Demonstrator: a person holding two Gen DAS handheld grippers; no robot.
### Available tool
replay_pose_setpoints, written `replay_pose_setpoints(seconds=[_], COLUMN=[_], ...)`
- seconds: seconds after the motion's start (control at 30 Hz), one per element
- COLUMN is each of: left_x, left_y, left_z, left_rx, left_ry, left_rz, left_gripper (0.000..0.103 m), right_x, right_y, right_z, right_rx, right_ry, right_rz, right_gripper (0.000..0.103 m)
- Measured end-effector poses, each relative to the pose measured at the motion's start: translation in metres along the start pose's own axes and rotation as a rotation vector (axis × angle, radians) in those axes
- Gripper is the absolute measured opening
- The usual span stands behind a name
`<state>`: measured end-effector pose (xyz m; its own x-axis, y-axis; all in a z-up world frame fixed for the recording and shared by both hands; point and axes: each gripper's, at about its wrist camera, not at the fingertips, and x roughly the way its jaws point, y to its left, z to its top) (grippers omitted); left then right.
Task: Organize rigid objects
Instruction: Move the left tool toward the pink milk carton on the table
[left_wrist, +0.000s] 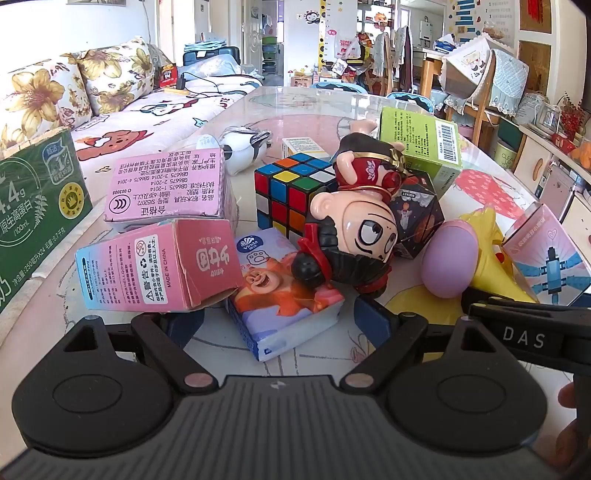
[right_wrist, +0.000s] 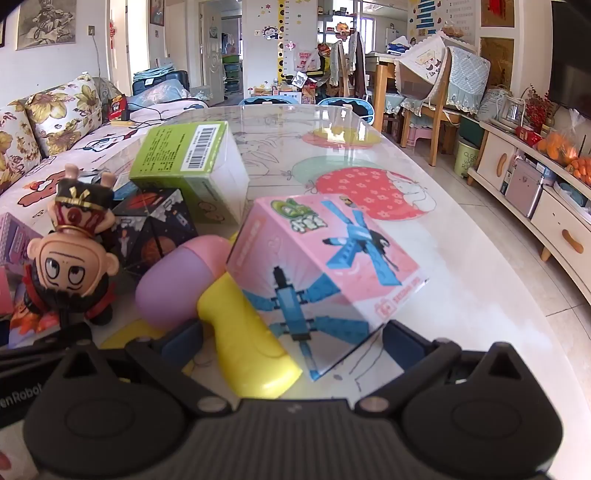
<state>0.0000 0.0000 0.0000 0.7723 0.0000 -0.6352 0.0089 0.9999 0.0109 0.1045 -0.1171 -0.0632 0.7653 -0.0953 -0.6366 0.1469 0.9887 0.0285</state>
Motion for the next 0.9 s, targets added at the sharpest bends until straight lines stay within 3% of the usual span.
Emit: replay_pose_setpoints(seconds=[0.27,0.4,0.67,0.9], left_x=[-0.01,-0.024,-0.068,-0.098], left_y=[0.012,0.022,0.034,0.052], left_z=[-0.006,0.001,0.003,0.0], left_rx=[-0.002,-0.041,-0.002,0.015], left_ry=[0.04,0.057,-0.03,-0.096], left_rz=[-0.015,-0.003,0.017,0.041], left_gripper=[0.103,0.103,0.103,0.103], right_x=[-0.025,-0.045,-0.098,-0.149], right_y=[-0.002,0.006,0.024,0.049], right_z=[-0.017,-0.013,-0.011,-0.007], right_rx=[-0.013,-0.027,-0.077,-0.099], right_ry=[0.004,-0.051,-0.154,-0.22], right_rz=[-0.008,-0.009,-0.032,-0.003], right_gripper=[0.102,0.102,0.102,0.102])
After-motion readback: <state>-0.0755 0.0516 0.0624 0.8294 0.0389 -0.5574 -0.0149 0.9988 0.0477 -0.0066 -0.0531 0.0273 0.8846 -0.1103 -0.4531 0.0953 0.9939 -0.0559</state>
